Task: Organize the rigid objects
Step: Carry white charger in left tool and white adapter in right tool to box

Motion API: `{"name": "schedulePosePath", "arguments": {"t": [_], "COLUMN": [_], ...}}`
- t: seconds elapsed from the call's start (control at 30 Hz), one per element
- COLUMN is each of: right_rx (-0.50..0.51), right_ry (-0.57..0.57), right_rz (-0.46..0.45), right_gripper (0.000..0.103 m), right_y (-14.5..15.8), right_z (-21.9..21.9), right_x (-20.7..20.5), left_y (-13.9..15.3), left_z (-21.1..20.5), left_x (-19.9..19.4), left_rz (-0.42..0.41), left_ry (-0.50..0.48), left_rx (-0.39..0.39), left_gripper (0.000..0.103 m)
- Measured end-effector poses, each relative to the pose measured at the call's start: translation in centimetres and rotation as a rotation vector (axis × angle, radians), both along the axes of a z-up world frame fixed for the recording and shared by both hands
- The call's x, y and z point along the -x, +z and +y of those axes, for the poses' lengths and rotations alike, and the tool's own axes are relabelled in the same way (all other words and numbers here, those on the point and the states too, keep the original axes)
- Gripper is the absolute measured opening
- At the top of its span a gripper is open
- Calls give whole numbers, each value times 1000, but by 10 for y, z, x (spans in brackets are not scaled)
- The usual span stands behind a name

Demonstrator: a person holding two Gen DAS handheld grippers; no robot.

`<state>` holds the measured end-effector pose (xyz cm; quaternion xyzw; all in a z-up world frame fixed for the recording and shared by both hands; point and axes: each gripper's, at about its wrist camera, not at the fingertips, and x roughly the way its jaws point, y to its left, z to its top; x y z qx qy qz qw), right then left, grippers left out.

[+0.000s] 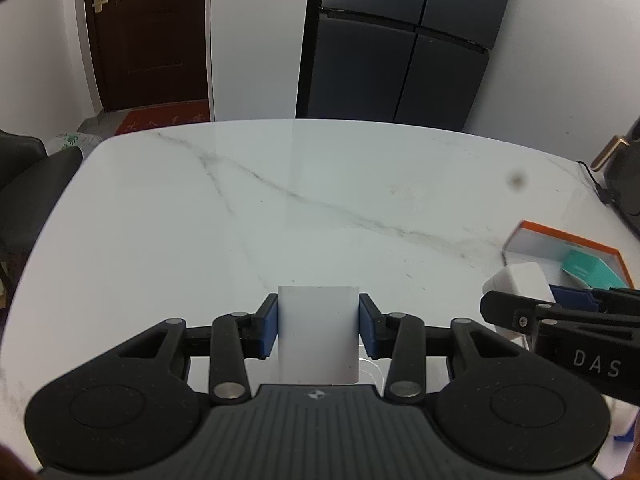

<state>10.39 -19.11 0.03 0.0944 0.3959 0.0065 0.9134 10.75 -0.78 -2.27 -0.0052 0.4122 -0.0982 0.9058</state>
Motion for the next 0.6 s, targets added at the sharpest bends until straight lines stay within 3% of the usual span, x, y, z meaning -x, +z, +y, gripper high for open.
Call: {"name": "schedulePosePath", "arguments": {"t": [0.6], "right_rx": [40], "right_ry": [-6], "right_rz": [-67], "right_gripper": [51], "right_y": [47], "right_z": [-10], "right_x": [98], "left_y": [43], "left_z": [-21], "left_x": [82], "left_rz": [-32], "left_ry": [59], "left_rx": [-14], "left_gripper": [41]}}
